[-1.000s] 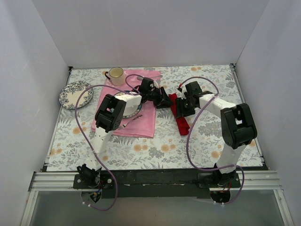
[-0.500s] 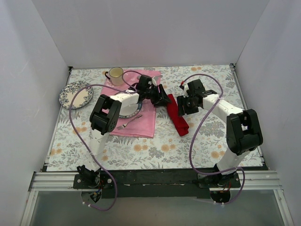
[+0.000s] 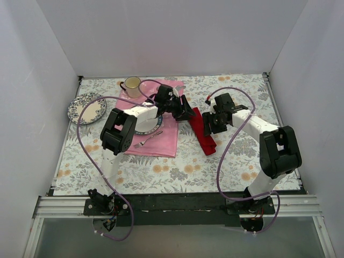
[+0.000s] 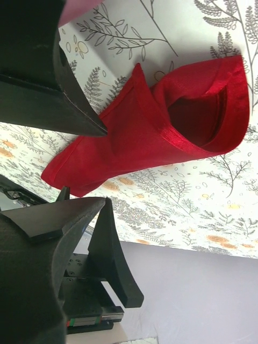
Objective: Fold the napkin, place the utensils inside, and roll it up
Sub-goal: Roll the napkin with the utensil
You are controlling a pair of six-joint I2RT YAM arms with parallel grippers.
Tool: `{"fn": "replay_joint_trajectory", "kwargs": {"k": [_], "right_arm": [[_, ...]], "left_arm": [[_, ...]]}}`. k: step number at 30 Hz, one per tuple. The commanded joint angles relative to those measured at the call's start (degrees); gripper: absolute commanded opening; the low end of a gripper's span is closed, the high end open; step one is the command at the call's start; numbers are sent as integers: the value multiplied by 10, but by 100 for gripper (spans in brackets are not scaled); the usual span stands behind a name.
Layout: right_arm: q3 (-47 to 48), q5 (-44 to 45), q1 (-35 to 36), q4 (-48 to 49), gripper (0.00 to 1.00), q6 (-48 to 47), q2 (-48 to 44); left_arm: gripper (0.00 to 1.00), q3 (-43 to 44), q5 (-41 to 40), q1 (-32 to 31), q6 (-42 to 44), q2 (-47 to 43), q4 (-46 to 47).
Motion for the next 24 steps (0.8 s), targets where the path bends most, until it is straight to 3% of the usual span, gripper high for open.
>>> {"fn": "replay_joint_trajectory", "kwargs": {"k": [1, 9, 15, 19, 24], "right_arm": [[-20, -10, 4, 13, 63, -1, -30], [-53, -3, 12, 42, 63, 12, -22], [-24, 3, 12, 24, 63, 7, -39], [10, 11, 12, -8, 64, 5, -72], [19, 5, 12, -15, 65, 15, -161]], "left_arm": [[49, -6, 1, -1, 4, -64, 6], [49, -1, 12, 0, -16, -12, 29], [49, 9, 9, 0, -8, -3, 15], [50, 29, 6, 1, 7, -42, -15], [59, -4, 2, 2, 35, -168, -48]]}}
